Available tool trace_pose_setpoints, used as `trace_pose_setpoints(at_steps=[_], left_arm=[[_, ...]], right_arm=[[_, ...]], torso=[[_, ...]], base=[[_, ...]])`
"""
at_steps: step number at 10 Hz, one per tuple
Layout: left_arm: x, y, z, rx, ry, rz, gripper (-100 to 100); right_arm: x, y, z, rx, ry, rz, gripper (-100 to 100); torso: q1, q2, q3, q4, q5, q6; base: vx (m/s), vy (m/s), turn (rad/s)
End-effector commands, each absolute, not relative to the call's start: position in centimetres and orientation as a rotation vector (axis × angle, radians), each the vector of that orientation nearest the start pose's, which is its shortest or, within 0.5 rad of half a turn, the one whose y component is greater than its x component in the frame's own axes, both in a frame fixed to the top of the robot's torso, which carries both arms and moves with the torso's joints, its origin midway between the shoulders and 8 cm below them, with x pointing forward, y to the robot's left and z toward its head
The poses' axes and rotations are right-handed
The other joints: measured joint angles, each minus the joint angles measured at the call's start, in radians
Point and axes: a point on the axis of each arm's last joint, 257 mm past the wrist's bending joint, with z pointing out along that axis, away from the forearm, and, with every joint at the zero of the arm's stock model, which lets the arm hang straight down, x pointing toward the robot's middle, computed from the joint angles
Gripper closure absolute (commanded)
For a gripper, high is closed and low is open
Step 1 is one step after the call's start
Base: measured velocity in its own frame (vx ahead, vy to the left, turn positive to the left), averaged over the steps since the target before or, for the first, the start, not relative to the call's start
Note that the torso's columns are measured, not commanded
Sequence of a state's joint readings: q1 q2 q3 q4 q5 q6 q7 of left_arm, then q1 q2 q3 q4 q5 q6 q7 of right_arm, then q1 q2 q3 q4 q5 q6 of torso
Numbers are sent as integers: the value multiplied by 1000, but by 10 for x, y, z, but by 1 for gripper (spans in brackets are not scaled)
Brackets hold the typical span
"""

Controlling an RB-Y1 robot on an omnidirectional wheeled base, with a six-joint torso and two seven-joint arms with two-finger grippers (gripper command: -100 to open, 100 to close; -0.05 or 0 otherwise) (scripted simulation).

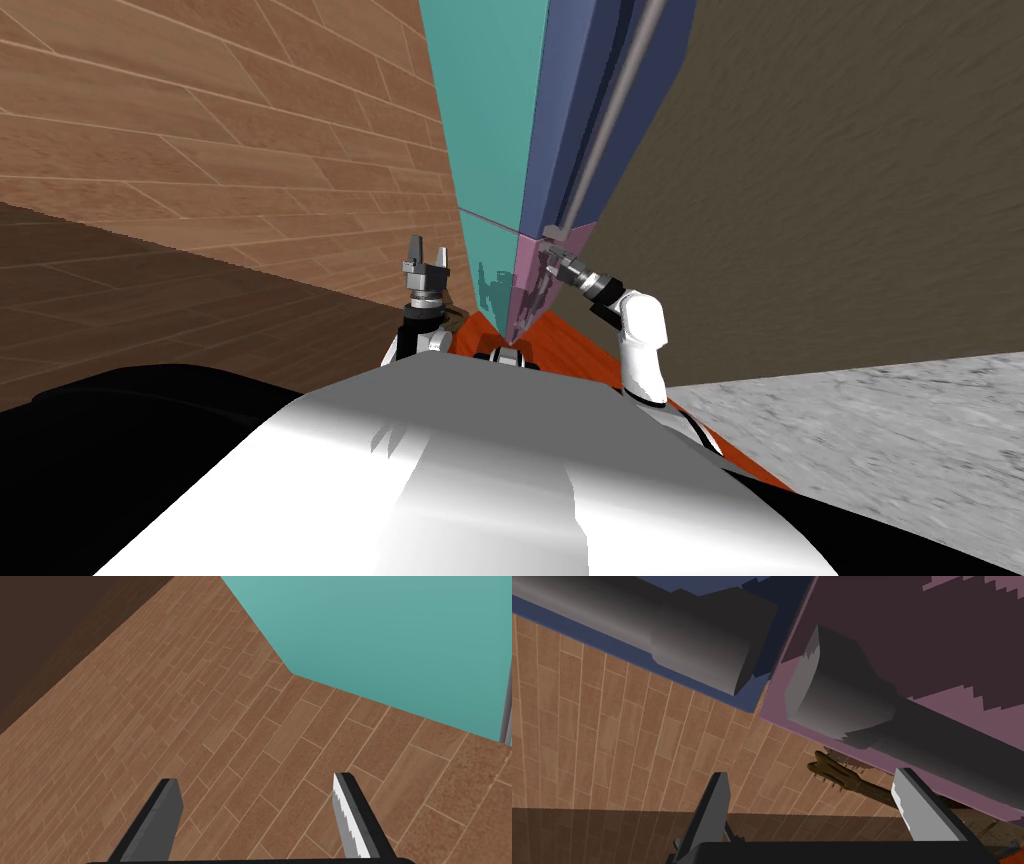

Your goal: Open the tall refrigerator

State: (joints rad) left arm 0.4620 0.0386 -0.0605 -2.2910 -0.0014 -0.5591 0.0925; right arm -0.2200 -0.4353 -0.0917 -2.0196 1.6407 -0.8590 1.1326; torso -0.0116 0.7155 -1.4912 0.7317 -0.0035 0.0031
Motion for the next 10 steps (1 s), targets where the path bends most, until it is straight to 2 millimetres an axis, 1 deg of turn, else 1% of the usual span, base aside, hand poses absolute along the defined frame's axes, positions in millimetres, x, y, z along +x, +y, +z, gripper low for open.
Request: trace_pose_setpoints(at_steps=[1,3,4,5,6,7,8,9,10], left_arm=[[336,249,51,-586,553,-1488,0],[336,249,51,-586,553,-1488,0],[336,249,51,-586,553,-1488,0],[336,249,51,-586,553,-1488,0],[336,249,51,-586,553,-1488,0],[336,249,51,-586,553,-1488,0],[336,249,51,-586,553,-1488,0],[336,249,51,-586,553,-1488,0],[336,249,51,-586,553,-1488,0]], right_arm=[[484,-116,-7,-1616,177,-969,-100],[489,-121,-8,-1647,151,-1013,-100],[481,-109,-16,-1650,146,-953,-100],[481,-110,-10,-1658,132,-956,-100],[481,-110,-8,-1662,130,-957,-100],[479,-107,-10,-1661,126,-949,-100],[479,-108,-15,-1649,138,-955,100],[479,-107,-13,-1656,133,-947,100],[473,-99,-11,-1651,108,-930,100]], torso=[[-1,0,0,1,0,1],[-2,-3,-2,2,0,2],[-2,-4,-3,2,0,1],[1,0,0,-1,0,-1],[10,3,2,-1,2,-3],[15,3,2,0,5,-6],[12,7,5,1,4,-7],[4,15,10,3,1,-5],[8,21,14,6,2,-3]], base=[[-19,50,-78],[-27,50,-78],[-28,28,-13],[-2,108,9],[46,159,-29],[10,67,-35],[-20,-71,28],[-5,-48,17],[27,-178,64]])
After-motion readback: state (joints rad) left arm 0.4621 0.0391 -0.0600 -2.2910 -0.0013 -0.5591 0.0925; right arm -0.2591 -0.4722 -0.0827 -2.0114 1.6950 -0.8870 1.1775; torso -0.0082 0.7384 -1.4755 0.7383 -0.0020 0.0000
